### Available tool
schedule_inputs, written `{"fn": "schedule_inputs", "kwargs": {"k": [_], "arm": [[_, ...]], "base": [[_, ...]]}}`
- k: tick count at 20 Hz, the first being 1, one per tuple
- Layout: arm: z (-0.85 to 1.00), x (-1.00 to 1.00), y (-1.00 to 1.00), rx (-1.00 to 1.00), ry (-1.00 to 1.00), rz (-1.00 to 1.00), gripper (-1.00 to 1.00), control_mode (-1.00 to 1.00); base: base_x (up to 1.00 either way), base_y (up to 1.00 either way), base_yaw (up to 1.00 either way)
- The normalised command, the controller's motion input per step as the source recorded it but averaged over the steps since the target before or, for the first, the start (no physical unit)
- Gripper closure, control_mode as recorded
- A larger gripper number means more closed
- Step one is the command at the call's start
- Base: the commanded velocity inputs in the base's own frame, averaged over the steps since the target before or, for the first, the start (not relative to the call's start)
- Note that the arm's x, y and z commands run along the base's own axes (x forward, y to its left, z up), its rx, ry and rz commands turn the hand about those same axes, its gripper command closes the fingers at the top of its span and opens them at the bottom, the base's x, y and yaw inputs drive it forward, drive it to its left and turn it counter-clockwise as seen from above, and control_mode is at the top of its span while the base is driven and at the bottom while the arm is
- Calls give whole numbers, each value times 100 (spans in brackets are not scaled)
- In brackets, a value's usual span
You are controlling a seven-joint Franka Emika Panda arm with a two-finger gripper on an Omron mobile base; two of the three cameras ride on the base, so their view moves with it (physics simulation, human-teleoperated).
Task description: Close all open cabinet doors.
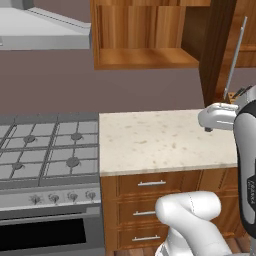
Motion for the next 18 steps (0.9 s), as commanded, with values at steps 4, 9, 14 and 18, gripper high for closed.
{"fn": "schedule_inputs", "kwargs": {"k": [4,9,14,18], "arm": [[22,-7,-1,1,-26,0,-100,-100],[31,-8,-2,6,-33,0,-100,-100],[21,0,-19,7,-23,0,-100,-100],[35,-1,-46,12,-8,0,-100,-100]], "base": [[0,0,0],[0,0,0],[0,0,0],[0,0,0]]}}
